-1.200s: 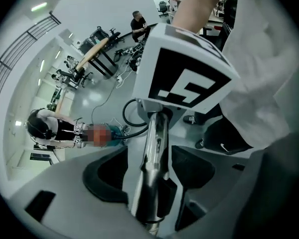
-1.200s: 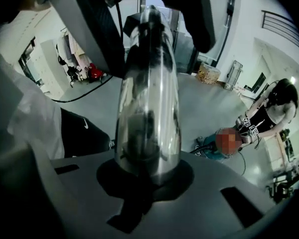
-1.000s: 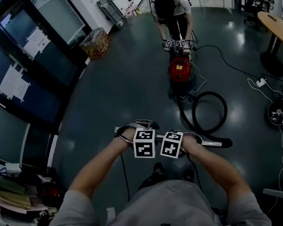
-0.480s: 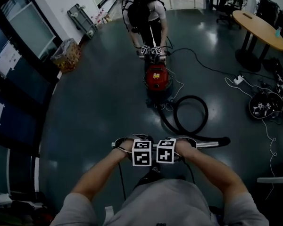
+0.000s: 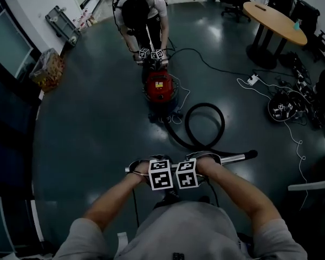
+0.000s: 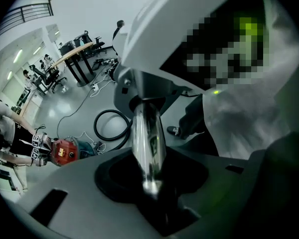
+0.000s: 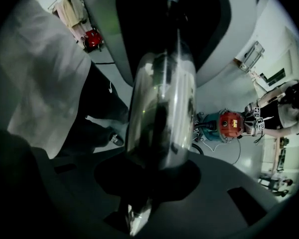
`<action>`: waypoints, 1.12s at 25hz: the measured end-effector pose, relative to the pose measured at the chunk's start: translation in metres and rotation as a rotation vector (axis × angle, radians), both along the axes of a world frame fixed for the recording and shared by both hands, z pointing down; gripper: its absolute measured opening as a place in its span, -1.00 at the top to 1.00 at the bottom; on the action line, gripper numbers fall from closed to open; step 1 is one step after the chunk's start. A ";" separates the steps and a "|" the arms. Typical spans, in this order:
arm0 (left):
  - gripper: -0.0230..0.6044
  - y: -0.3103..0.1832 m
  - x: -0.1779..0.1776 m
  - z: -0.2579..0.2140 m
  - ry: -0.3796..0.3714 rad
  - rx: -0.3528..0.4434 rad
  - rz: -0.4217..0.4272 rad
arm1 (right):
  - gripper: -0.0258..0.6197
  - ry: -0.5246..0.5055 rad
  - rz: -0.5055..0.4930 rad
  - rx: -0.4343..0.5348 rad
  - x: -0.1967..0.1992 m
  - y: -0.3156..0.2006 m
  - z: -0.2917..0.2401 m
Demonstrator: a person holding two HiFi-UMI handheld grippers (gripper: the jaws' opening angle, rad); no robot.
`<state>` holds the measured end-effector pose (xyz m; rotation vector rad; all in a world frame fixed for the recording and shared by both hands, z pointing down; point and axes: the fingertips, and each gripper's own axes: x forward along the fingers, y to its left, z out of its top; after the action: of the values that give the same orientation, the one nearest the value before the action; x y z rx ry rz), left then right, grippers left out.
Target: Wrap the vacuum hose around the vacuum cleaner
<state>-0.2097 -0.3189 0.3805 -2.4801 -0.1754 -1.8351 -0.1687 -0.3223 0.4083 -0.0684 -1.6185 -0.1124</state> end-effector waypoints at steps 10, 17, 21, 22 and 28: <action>0.41 -0.024 -0.005 0.019 0.035 -0.073 -0.055 | 0.41 -0.075 0.103 0.166 0.035 -0.035 -0.036; 0.41 -0.039 0.000 0.033 0.060 -0.154 -0.162 | 0.40 -0.263 0.556 0.274 0.094 -0.064 -0.095; 0.41 -0.037 0.018 0.038 0.078 -0.189 -0.233 | 0.40 -0.492 0.891 0.268 0.134 -0.059 -0.110; 0.41 -0.036 0.024 0.039 0.082 -0.192 -0.252 | 0.40 -0.542 0.957 0.243 0.143 -0.054 -0.107; 0.41 -0.028 0.075 0.037 0.081 -0.160 -0.397 | 0.19 -0.846 1.248 0.033 0.181 -0.047 -0.074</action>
<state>-0.1351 -0.3467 0.4177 -2.8644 0.1966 -1.9121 0.0118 -0.3697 0.3346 1.1338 -2.1971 0.8995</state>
